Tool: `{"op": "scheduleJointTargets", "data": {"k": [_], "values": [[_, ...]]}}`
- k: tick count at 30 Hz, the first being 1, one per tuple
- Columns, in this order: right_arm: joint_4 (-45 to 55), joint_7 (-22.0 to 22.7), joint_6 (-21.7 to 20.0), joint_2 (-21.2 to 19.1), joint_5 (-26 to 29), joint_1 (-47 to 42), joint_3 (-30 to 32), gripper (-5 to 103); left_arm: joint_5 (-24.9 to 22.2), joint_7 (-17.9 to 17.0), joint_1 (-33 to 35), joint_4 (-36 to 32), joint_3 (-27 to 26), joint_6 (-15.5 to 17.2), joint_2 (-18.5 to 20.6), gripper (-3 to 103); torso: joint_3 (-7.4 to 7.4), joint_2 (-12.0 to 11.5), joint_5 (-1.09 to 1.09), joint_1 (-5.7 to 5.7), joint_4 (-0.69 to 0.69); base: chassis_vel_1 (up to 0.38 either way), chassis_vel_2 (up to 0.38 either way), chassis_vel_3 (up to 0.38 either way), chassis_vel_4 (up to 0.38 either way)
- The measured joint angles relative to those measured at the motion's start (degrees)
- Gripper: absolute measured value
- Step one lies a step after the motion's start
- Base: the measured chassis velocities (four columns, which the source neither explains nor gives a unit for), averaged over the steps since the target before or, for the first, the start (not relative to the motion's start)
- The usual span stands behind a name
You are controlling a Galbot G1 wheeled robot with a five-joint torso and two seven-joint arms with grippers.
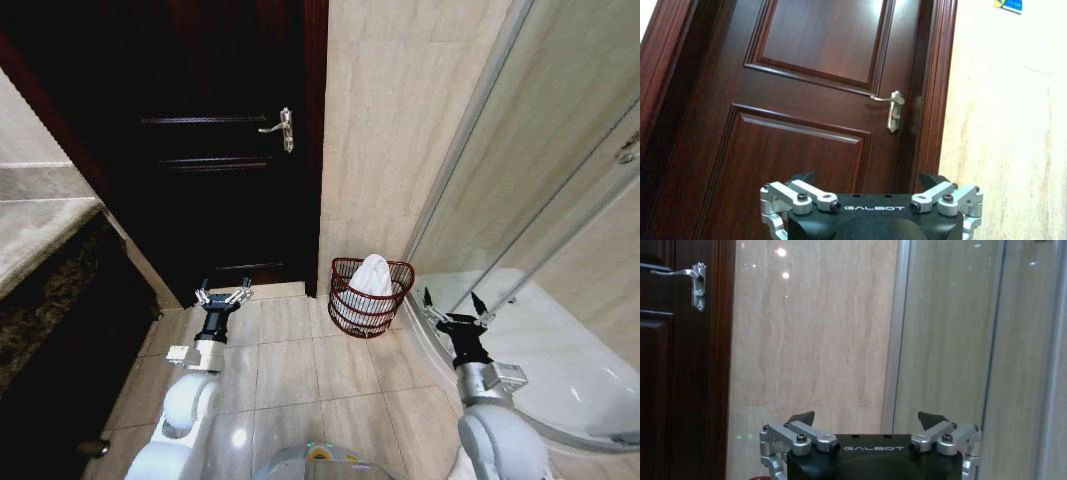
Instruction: Discard the used towel into the hamper.
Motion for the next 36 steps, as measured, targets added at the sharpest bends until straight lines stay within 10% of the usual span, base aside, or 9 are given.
{"op": "scheduleJointTargets", "data": {"k": [36], "values": [[-1.66,-0.08,1.84,-0.31,-0.31,-0.46,-0.44,100,-0.32,1.26,-0.56,2.96,-1.41,-3.56,-0.63,100,0.00,0.00,-0.01,0.01,0.01,-0.031,0.068,0.071,-0.030]]}}
